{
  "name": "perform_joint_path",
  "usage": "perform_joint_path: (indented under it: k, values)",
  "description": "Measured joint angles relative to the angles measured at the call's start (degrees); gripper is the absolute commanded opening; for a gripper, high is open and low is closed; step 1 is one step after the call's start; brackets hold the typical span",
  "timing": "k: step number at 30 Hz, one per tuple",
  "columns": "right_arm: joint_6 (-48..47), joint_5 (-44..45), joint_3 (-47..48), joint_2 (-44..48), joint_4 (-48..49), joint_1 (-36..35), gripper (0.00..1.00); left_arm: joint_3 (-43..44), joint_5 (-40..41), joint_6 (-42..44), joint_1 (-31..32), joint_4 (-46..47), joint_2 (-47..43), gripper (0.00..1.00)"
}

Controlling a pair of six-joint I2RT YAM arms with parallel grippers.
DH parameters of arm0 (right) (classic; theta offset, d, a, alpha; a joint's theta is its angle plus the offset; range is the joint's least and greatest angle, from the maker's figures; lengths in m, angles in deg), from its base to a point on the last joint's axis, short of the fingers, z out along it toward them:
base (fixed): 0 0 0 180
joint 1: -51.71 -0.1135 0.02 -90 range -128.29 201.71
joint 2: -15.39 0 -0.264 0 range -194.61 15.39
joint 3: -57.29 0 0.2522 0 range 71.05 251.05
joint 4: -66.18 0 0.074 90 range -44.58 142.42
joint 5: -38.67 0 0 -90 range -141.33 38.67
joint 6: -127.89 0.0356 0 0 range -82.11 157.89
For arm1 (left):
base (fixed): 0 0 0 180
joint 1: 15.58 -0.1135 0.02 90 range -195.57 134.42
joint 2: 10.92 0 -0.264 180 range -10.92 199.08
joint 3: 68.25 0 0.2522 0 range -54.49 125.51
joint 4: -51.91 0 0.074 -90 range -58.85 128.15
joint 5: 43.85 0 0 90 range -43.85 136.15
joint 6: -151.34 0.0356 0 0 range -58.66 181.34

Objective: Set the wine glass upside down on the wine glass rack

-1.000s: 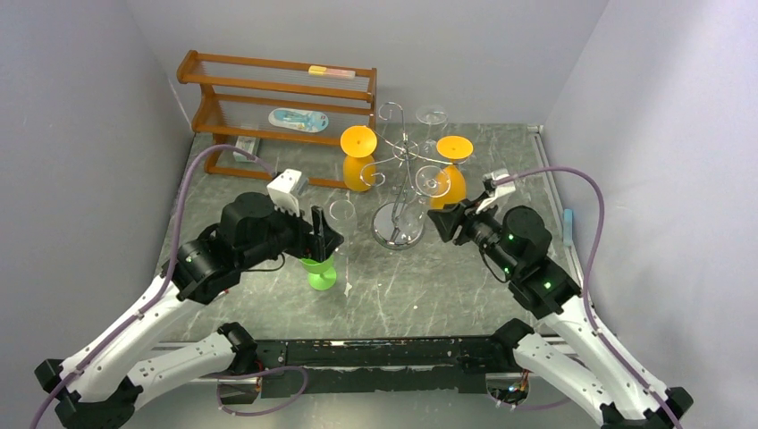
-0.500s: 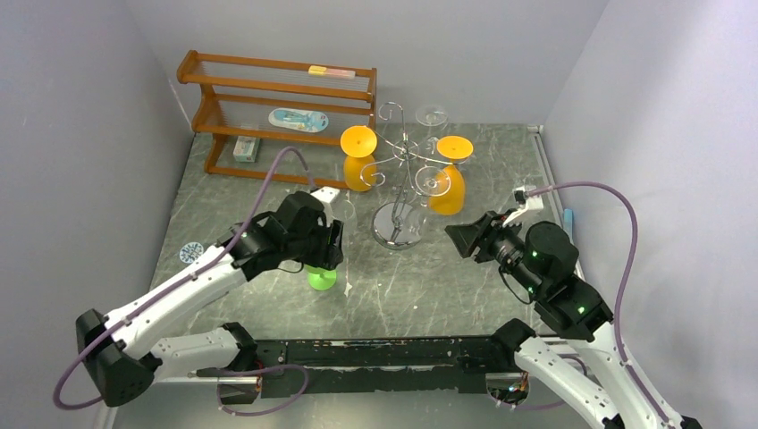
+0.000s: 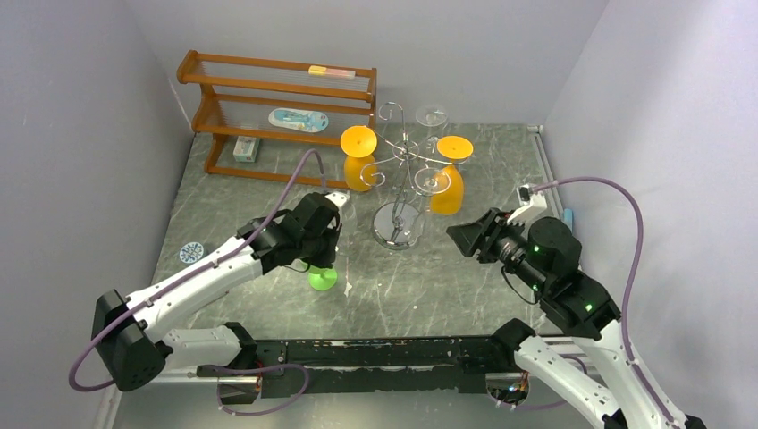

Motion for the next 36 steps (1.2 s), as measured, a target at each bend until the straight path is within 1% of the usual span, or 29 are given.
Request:
perform_joint_path:
  k: [4, 9, 15, 18, 20, 25, 29, 31, 32, 34, 36]
  values:
    - [0.26, 0.55, 4.17, -1.18, -1.62, 0.0, 0.5, 0.22, 1.51, 0.85, 0.0, -0.52, -0.52, 0.05]
    - [0.24, 1.46, 10.47, -3.13, -2.1, 0.0, 0.5, 5.2, 6.69, 0.52, 0.09, -6.91, -2.05, 0.05]
    - [0.52, 0.02, 14.64, -5.62, 0.04, 0.0, 0.51, 20.5, 14.88, -0.59, 0.09, -14.08, -7.04, 0.05]
    - [1.25, -1.9, 14.99, -6.8, 2.6, 0.0, 0.53, 28.02, 17.35, -0.92, 0.09, -14.27, -10.03, 0.05]
    - [1.6, -3.23, 14.97, -7.34, 4.28, 0.0, 0.55, 31.01, 18.29, -1.07, 0.09, -13.25, -12.52, 0.05]
    - [2.84, -6.99, 14.97, -8.96, 10.01, 0.0, 0.57, 32.41, 19.23, -2.08, 0.09, -5.53, -20.24, 0.05]
    - [4.83, -10.25, 13.97, -10.45, 17.57, 0.0, 0.57, 29.73, 19.45, -3.82, 0.09, 4.76, -25.53, 0.05]
    - [6.38, -11.85, 12.26, -10.69, 22.16, 0.0, 0.57, 26.47, 19.21, -5.09, 0.09, 10.93, -27.69, 0.05]
    - [7.37, -12.76, 11.15, -10.91, 25.09, 0.0, 0.58, 23.65, 18.73, -6.05, 0.09, 15.56, -28.94, 0.05]
    - [9.16, -14.32, 9.75, -11.96, 29.81, 0.0, 0.58, 20.39, 18.01, -7.3, 0.09, 20.92, -29.79, 0.05]
    - [10.93, -15.5, 9.22, -13.7, 34.49, 0.0, 0.57, 15.26, 16.5, -9.49, 0.09, 29.38, -30.4, 0.05]
